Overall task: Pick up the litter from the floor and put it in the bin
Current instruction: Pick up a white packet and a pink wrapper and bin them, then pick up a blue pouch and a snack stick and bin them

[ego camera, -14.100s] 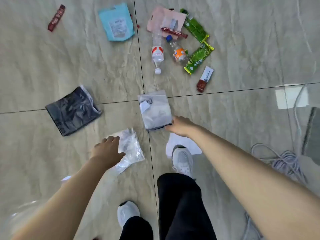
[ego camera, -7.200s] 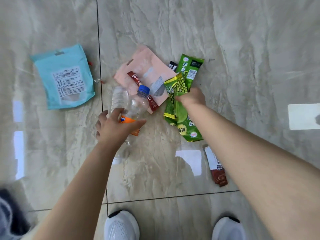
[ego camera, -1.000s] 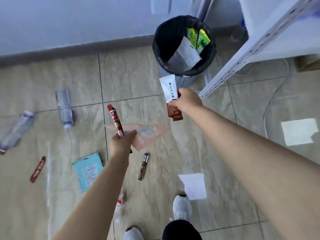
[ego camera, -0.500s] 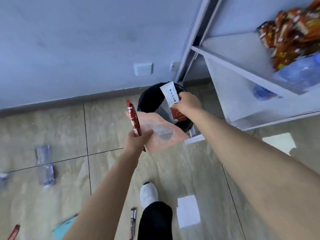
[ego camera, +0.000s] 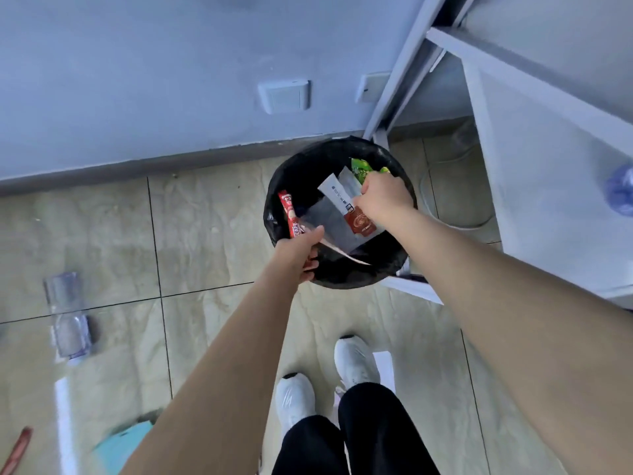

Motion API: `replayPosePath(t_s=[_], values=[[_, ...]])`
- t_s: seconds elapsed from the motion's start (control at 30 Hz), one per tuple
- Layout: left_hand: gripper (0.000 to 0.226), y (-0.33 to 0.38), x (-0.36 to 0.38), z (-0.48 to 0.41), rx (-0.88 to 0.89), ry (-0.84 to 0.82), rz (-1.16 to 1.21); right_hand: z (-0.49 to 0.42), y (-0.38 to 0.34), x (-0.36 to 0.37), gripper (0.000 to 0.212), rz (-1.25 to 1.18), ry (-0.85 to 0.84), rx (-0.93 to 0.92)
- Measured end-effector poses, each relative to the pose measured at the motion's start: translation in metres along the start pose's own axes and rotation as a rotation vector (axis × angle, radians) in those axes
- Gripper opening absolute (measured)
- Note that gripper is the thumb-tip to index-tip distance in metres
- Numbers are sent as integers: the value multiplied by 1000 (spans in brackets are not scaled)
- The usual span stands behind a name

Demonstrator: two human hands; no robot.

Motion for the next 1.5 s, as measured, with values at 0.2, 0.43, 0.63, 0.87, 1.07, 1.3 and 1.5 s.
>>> replayPosePath(t_s=[0.2,0.43,0.63,0.87,1.07,1.3,1.5], values=[[35,8,-4,-5,107,-30,-151,-2,-8,6,40,-25,-139,33],[52,24,18,3,225,-134,-291,19,-24,-24,39,-23,-176,16],[51,4,-12,25,339,-77,-598,63,-32,-33,28,-5,-190,-42],[70,-74,-138,108,324,32,-776,202,-48,-3,44,21,-211,-35],[70,-209,-233,167,277,16,-699,341,-49,99,49,32,-465,38],[70,-366,-279,159,130,21,-736,419,-29,254,51,97,-631,44],[63,-467,-301,93,96,133,-831,413,21,437,29,160,-672,130]])
Point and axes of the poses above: each hand's wrist, its own z-axis away from the middle knuckle, its own x-axis out of the palm, y = z × x, the point moved 7 cm from there along -z, towards the middle knuckle, and after that the axes turned 9 degrees about x, right-handed, at the moved point
